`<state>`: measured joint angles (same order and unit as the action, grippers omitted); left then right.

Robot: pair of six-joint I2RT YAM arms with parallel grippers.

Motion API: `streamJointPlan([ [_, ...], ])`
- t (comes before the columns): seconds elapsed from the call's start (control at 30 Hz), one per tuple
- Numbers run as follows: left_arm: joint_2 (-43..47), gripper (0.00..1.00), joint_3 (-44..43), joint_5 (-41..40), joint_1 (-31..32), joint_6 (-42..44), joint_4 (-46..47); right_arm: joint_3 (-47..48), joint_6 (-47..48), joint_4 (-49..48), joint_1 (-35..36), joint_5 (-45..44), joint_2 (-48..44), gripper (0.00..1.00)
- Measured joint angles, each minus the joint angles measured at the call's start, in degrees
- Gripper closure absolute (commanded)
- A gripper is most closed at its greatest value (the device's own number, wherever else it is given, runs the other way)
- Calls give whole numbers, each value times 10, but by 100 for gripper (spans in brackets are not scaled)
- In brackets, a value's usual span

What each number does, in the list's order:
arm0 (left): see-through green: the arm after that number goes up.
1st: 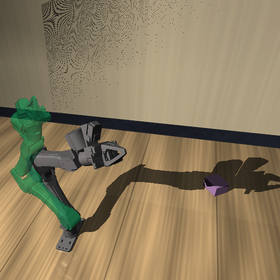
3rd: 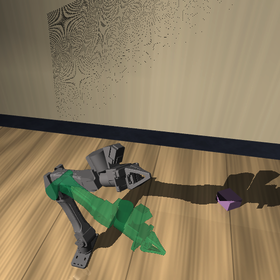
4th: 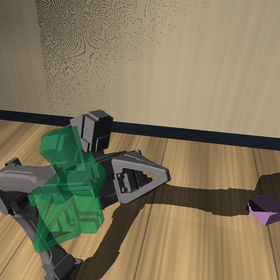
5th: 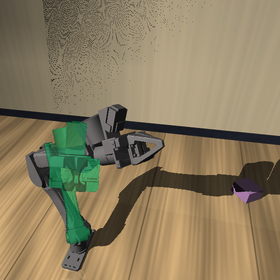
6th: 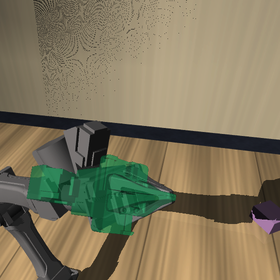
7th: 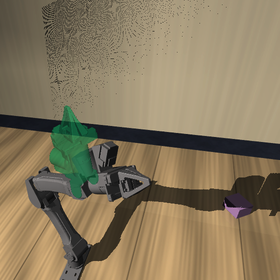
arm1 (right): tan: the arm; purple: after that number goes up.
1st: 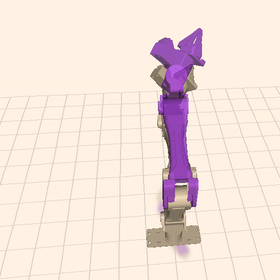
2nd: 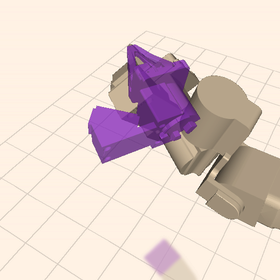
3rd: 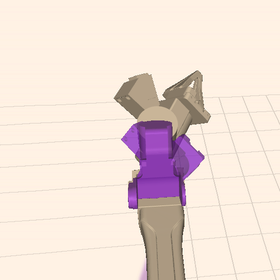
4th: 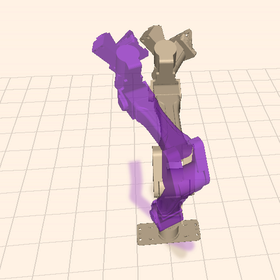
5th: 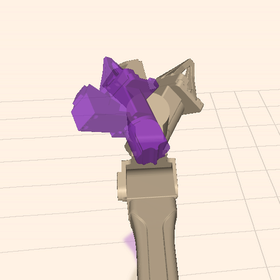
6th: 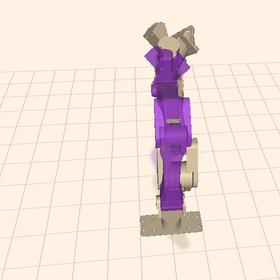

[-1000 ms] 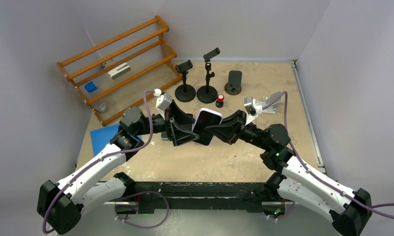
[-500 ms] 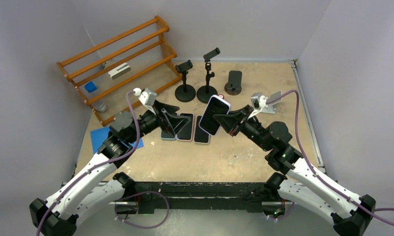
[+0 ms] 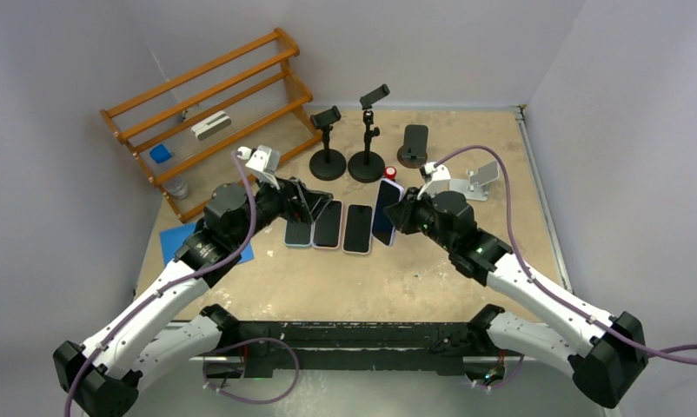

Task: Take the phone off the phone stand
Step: Remove the phone from the phone stand, then place the phone at the center of the board.

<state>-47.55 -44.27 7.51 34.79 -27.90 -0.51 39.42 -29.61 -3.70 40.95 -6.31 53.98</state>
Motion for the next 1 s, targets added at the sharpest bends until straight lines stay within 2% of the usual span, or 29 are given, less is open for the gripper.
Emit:
streamJointPlan([
  [0.3,-9,18,-19,-42,1,-1,-52,-6,-8,15,-118,78,43,100],
  [0.57,-10,18,-19,-42,3,-1,-53,-6,0,16,-140,129,122,100],
  [0.77,-17,19,-20,-38,5,-2,-61,-6,3,8,-174,155,143,100],
  [1.0,-28,19,-23,-28,5,-5,-66,-10,8,-11,-179,188,188,100],
])
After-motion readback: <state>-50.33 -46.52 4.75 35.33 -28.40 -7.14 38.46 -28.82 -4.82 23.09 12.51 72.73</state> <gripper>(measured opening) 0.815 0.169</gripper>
